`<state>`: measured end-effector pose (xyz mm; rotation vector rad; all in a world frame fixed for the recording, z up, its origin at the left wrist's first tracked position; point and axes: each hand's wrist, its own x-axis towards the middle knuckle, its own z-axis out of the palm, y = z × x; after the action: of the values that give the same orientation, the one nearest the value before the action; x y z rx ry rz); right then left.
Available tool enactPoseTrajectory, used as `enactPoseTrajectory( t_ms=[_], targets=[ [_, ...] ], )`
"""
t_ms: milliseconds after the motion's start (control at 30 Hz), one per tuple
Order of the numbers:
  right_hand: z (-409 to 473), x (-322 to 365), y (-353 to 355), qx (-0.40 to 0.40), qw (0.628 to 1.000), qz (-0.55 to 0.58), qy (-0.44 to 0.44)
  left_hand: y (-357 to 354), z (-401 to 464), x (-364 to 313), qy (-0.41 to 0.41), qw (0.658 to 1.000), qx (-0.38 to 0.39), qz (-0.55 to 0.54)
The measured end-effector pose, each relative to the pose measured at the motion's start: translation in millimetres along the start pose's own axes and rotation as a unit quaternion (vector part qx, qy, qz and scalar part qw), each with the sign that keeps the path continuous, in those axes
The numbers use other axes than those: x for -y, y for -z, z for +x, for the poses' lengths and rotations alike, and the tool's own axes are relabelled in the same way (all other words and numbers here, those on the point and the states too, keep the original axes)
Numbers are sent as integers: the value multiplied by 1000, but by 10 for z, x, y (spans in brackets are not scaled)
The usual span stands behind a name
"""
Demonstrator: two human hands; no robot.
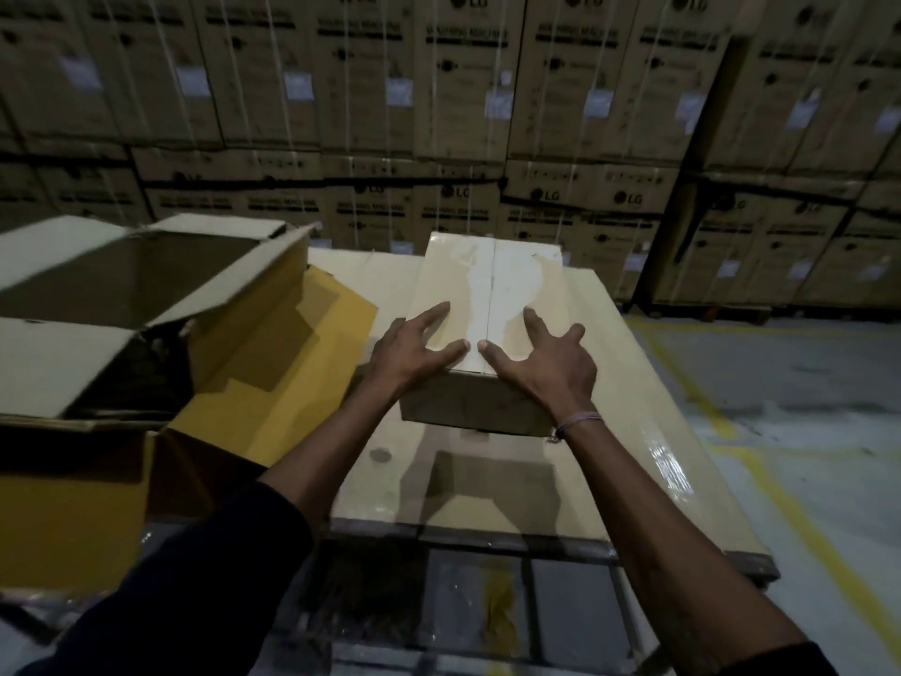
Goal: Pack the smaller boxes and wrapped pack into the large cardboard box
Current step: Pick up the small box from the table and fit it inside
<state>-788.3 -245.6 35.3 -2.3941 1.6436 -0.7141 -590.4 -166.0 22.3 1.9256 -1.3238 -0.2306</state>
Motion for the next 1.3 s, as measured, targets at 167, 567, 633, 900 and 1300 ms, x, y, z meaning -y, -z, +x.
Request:
enactPoseTrajectory(
  t_ms=[167, 567, 633, 900, 1300],
  targets=[
    [84, 815, 313, -73, 997, 13, 0, 896, 299, -38, -68, 996, -39, 31],
    [109, 2705, 550, -231, 971, 49, 33, 2784, 668, 441, -179, 972, -138, 73],
    [137, 2969, 514, -240, 968, 50, 42, 3007, 722, 584, -181, 970, -149, 68],
    [468, 3986, 132, -220, 967, 52, 121, 3779, 919, 1263, -144, 965, -195, 101],
    [1096, 5285, -770, -117, 976, 74, 169, 4560, 1522, 2483, -51, 970, -198, 131]
  ],
)
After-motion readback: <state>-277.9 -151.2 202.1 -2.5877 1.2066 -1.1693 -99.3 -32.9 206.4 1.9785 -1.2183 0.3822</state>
